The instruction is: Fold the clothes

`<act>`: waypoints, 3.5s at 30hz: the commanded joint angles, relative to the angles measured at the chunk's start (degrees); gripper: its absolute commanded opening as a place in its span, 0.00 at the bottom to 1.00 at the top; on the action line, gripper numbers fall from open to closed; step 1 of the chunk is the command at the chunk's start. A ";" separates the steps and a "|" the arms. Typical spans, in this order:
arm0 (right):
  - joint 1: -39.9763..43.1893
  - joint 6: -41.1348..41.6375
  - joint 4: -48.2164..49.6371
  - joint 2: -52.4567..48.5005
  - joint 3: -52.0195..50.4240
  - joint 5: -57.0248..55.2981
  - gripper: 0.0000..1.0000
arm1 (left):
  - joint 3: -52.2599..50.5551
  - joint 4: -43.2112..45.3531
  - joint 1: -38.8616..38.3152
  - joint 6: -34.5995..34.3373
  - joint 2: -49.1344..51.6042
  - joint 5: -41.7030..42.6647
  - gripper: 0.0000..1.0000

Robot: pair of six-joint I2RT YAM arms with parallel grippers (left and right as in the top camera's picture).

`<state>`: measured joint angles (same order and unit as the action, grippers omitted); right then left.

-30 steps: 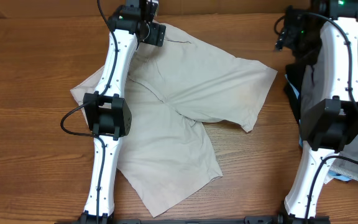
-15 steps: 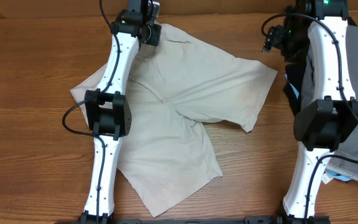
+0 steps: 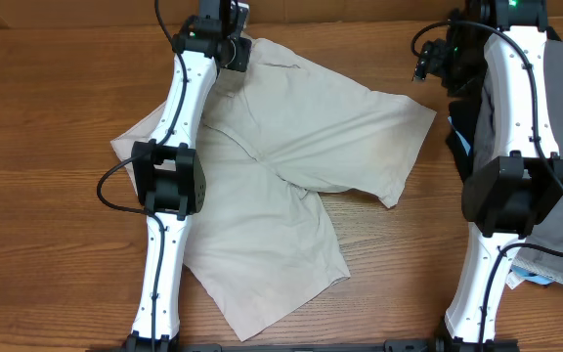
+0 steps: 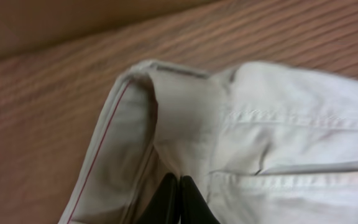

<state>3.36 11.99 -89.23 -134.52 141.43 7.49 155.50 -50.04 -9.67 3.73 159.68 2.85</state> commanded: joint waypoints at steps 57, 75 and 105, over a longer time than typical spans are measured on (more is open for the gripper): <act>-31.95 13.29 -7.26 17.00 -23.17 -2.12 0.62 | 8.48 -46.77 17.59 -8.37 -40.28 -3.23 1.00; -31.17 10.32 26.08 30.14 -71.43 3.98 0.88 | 2.12 -46.60 17.44 -8.41 -42.01 0.68 1.00; -23.28 3.91 36.68 30.12 -78.20 9.01 0.04 | -1.73 -44.00 13.81 -7.69 -41.81 -1.95 1.00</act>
<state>-23.09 18.13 -51.72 -105.51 63.42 15.57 153.99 -93.76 4.29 -5.56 118.02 1.72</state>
